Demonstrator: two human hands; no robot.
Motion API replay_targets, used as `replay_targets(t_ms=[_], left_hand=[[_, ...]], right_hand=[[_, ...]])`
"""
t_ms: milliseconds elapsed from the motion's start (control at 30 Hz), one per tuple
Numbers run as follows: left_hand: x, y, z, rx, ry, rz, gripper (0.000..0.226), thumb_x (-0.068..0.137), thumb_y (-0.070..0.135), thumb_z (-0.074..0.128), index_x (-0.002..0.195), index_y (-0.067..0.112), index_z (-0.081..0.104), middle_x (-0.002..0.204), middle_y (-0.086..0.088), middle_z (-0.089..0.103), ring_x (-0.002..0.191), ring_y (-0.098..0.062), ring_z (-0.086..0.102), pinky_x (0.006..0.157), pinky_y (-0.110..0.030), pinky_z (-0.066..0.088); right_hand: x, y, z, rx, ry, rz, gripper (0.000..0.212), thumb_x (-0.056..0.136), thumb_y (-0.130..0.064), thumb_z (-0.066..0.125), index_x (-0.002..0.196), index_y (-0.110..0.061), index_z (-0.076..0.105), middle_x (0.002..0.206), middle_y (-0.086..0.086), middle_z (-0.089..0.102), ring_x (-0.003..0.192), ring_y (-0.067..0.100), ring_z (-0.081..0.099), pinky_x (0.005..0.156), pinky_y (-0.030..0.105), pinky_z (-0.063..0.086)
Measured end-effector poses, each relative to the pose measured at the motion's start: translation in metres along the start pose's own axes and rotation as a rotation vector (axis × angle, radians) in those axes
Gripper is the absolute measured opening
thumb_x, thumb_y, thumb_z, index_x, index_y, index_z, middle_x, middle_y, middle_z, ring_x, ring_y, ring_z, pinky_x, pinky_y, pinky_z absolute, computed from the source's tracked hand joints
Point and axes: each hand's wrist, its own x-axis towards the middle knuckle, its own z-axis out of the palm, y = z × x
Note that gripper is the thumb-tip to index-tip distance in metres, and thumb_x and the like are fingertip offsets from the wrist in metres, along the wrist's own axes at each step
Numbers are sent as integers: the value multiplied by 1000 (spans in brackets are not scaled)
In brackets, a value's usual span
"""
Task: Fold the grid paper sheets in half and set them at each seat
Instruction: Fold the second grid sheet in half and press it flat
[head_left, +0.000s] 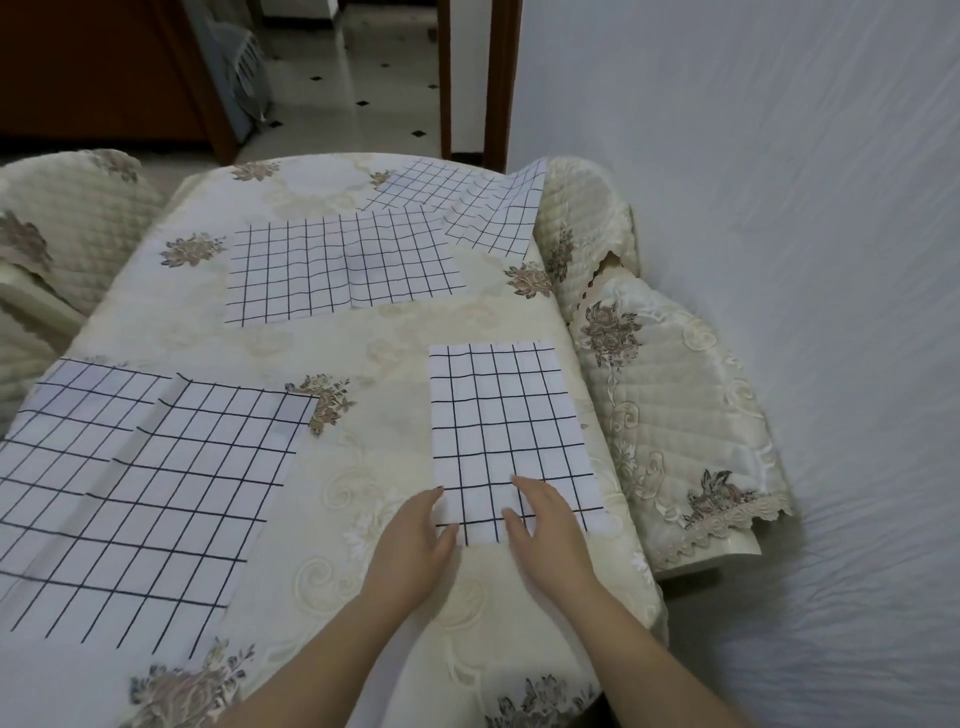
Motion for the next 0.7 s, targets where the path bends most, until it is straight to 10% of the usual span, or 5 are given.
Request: replay_targets(t_ms=[300, 433, 700], left_hand=[[-31, -21, -72, -442, 369, -222, 16, 92, 17, 59, 106, 23, 64, 103, 6, 68, 94, -11, 63, 76, -10, 45], [-62, -50, -107, -593, 516, -339, 13, 92, 22, 58, 98, 31, 64, 99, 4, 70, 96, -16, 66, 89, -40, 53], [-152, -109, -159, -800, 859, -528, 12, 94, 15, 55, 99, 22, 64, 98, -4, 70, 94, -18, 67, 87, -39, 54]], right_hand=[[2, -89, 42, 468, -63, 103, 23, 92, -21, 58, 113, -27, 57, 99, -6, 62, 79, 2, 55, 59, 5, 42], [-6, -131, 79, 490, -196, 41, 21, 92, -19, 57, 111, -27, 56, 97, -4, 62, 74, 7, 55, 62, 18, 45], [-47, -201, 154, 447, -513, -92, 18, 91, -21, 56, 108, -30, 57, 100, -1, 63, 86, 20, 62, 79, 36, 53]])
